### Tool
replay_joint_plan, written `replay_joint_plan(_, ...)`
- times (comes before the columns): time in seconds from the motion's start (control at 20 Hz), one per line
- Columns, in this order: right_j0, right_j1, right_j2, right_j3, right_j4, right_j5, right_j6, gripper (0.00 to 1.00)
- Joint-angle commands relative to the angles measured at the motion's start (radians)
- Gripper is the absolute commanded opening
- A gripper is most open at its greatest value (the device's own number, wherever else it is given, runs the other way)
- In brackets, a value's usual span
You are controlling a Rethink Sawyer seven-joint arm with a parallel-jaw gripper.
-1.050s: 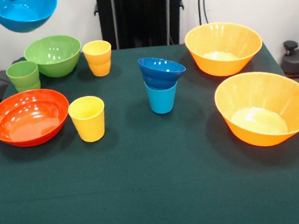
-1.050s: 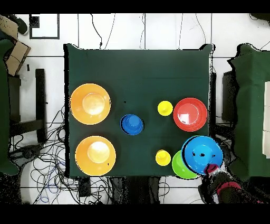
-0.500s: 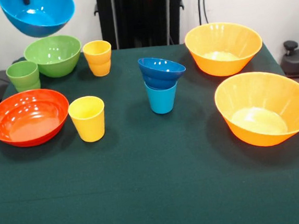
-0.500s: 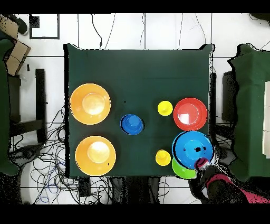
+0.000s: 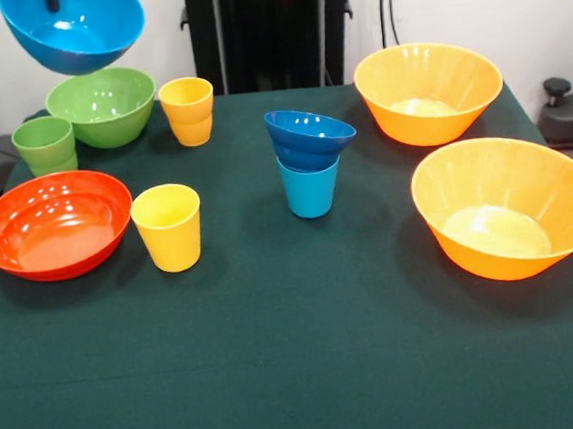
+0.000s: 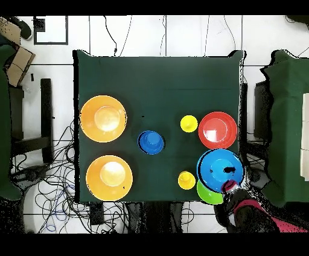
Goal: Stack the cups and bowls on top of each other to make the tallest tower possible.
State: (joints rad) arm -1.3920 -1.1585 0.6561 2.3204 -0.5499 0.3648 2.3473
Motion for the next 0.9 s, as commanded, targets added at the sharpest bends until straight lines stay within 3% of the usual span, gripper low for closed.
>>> replay_joint_plan(0.05, 0.096, 0.054, -0.088, 0.020, -0.013, -0.058, 0.085, 0.00)
replay_joint_plan(0.4, 0.147, 0.064, -0.135, 0.008, -0.007, -0.070, 0.093, 0.00)
replay_joint_plan(0.9, 0.268, 0.102, -0.243, -0.026, -0.010, -0.102, 0.131, 0.00)
